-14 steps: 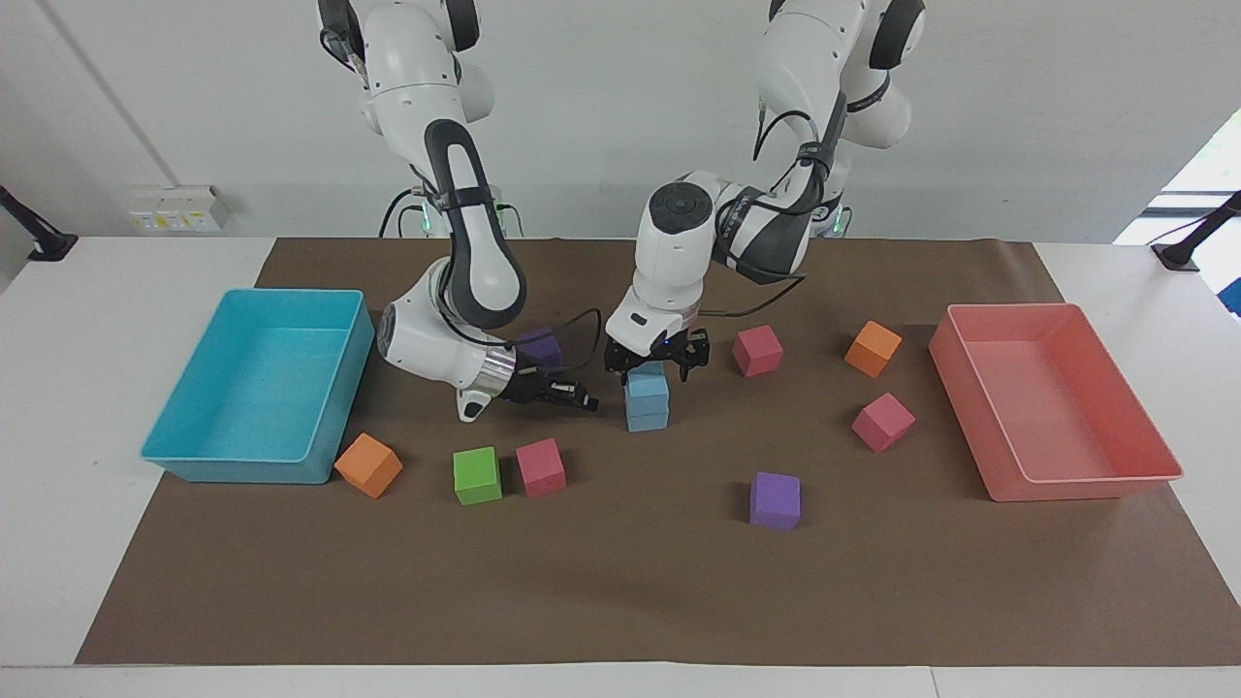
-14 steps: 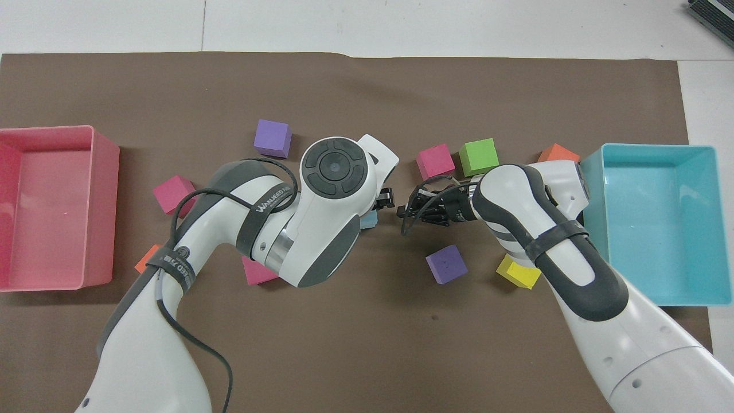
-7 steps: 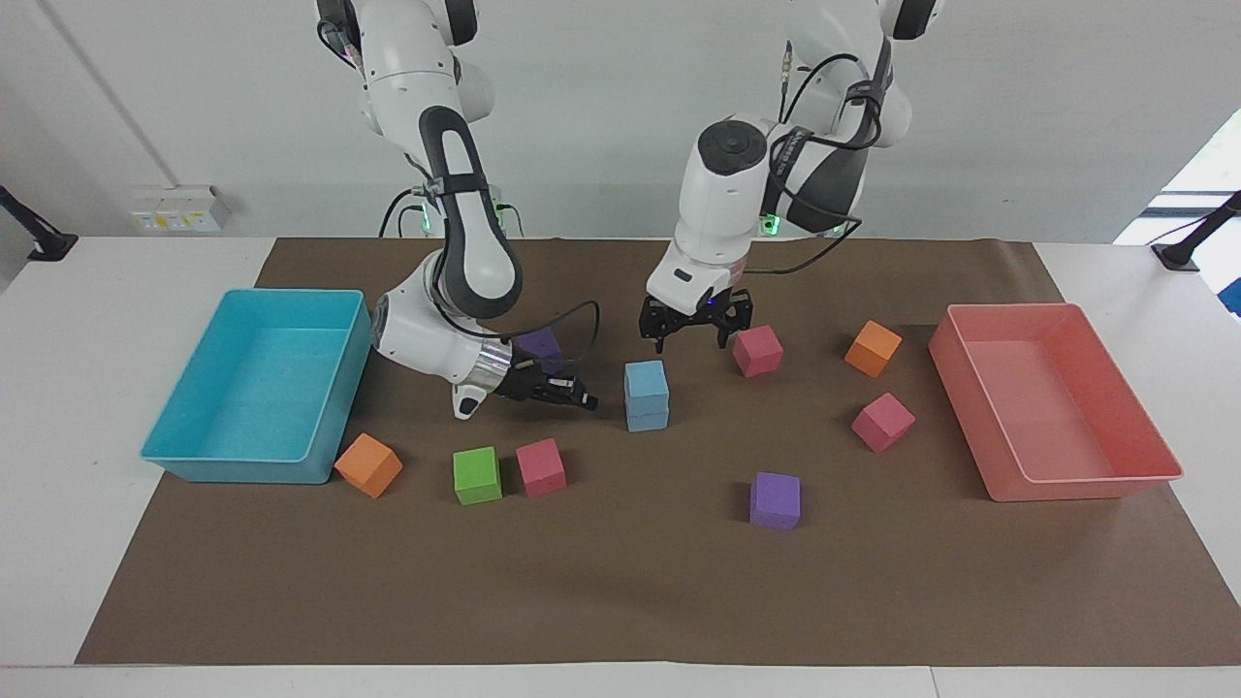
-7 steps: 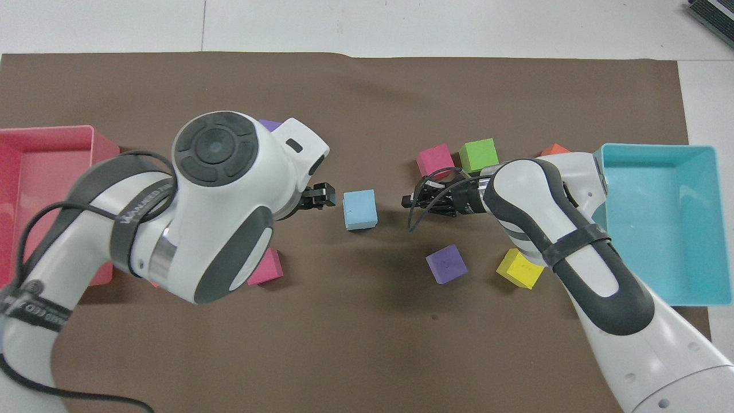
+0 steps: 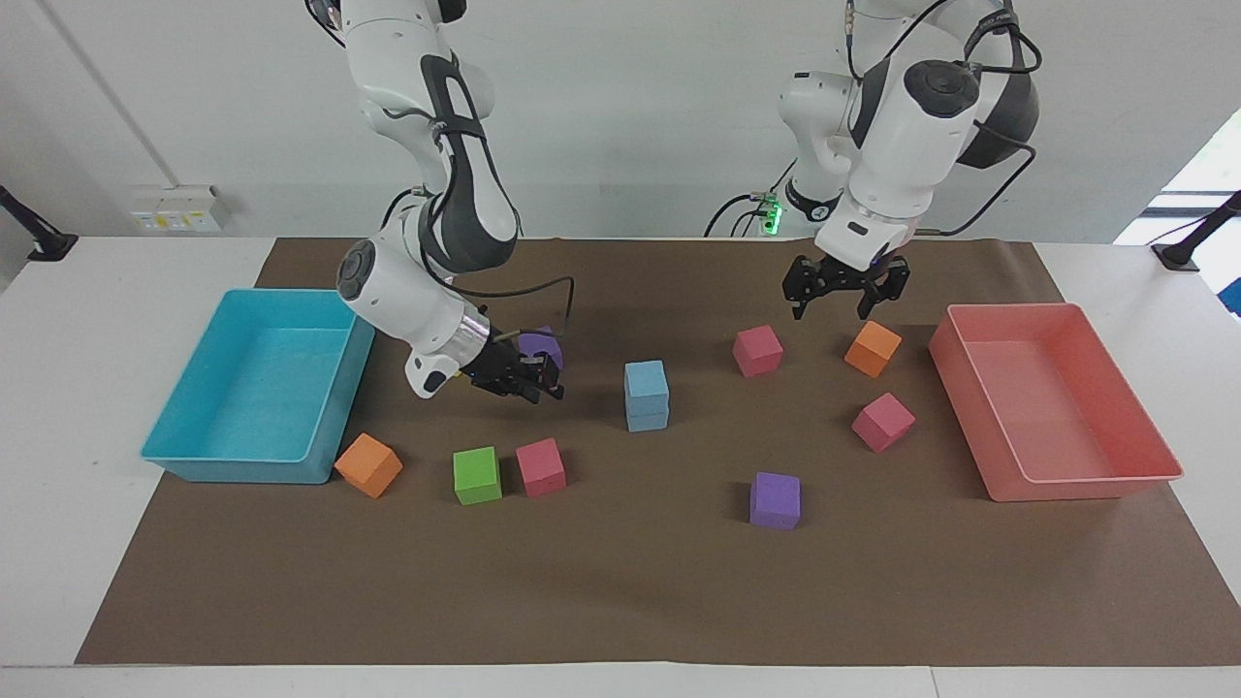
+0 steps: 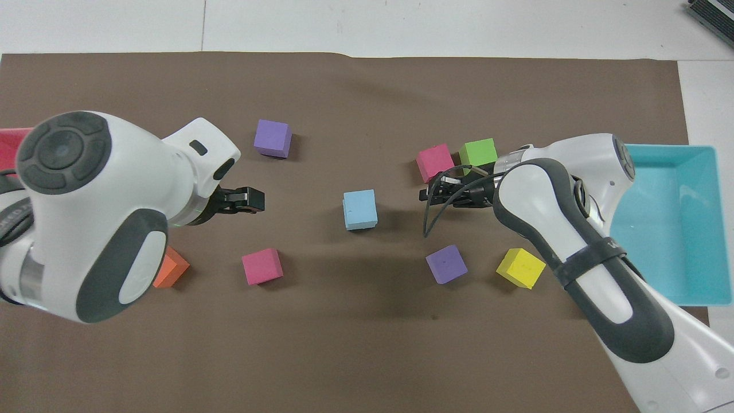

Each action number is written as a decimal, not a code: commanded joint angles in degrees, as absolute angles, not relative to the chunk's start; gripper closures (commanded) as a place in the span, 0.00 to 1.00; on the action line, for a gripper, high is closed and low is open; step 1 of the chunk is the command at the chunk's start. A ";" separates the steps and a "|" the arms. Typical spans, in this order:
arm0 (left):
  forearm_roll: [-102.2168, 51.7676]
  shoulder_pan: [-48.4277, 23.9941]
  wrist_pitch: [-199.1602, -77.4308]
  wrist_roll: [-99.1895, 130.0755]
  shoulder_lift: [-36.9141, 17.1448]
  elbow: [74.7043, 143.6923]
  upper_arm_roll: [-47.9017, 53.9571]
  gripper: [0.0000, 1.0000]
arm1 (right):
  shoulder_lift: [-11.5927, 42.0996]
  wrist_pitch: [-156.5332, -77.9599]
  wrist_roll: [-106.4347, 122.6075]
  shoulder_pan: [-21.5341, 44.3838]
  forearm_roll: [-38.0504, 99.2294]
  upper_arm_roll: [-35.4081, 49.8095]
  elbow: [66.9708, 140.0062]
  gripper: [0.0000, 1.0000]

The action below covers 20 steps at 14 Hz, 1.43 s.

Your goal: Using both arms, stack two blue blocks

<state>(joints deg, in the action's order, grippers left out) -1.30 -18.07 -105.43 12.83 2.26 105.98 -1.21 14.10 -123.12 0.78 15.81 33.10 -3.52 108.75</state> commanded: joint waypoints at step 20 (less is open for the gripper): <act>-1.14 -5.89 -84.20 -2.37 -0.09 85.60 -1.06 0.00 | -2.10 -91.76 -2.37 5.19 -2.72 -4.04 88.86 0.00</act>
<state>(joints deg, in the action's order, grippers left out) -1.29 -6.82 -85.31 -1.94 -0.70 85.61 -1.67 -0.07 -92.81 -2.07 6.67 -1.45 -4.65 88.76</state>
